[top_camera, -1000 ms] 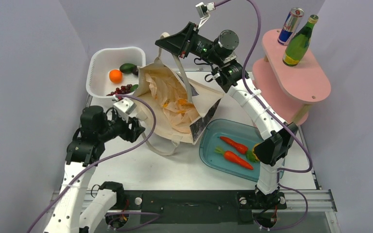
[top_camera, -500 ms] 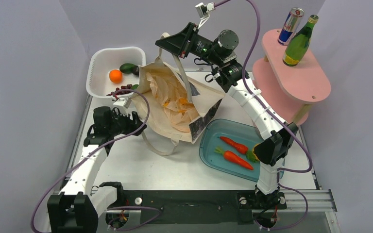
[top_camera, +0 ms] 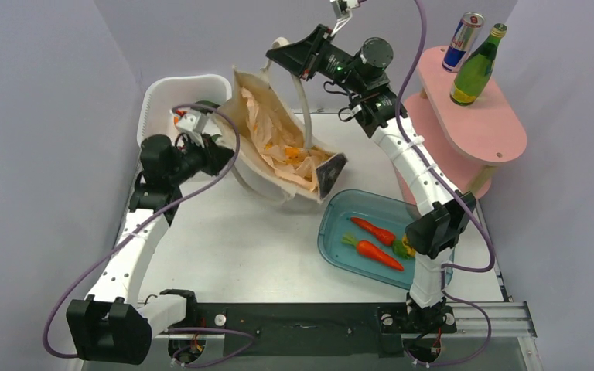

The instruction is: Untie the knot of the grocery bags and take out the mixed food

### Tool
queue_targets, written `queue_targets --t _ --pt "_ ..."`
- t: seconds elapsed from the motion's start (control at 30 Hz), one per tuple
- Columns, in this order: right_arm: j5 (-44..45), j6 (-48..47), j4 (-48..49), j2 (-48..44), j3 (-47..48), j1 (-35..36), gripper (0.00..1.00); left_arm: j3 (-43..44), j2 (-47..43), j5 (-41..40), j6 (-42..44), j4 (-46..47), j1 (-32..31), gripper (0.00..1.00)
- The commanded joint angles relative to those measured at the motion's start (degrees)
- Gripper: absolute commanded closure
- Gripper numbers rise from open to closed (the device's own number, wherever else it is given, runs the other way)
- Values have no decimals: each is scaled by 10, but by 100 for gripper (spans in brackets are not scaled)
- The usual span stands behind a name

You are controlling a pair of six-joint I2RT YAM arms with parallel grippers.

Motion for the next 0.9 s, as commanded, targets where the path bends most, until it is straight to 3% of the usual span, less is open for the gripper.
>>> queue_targets --t 0.0,0.1,0.37,0.63,0.73,0.87 --pt "40 -49 8 -4 45 -34 100 156 28 43 -26 39 10 100" --pt "59 -61 -6 2 63 -55 100 237 86 53 -27 26 10 100" --pt "120 -91 -13 -6 50 -88 100 351 229 22 -5 46 29 100" --pt "125 -59 14 -16 30 -86 100 404 308 22 -33 89 37 100" --pt "127 -50 24 -22 39 -88 100 424 325 77 -51 104 34 100" --pt "146 -95 16 -35 41 -97 100 412 310 109 2 92 -14 100"
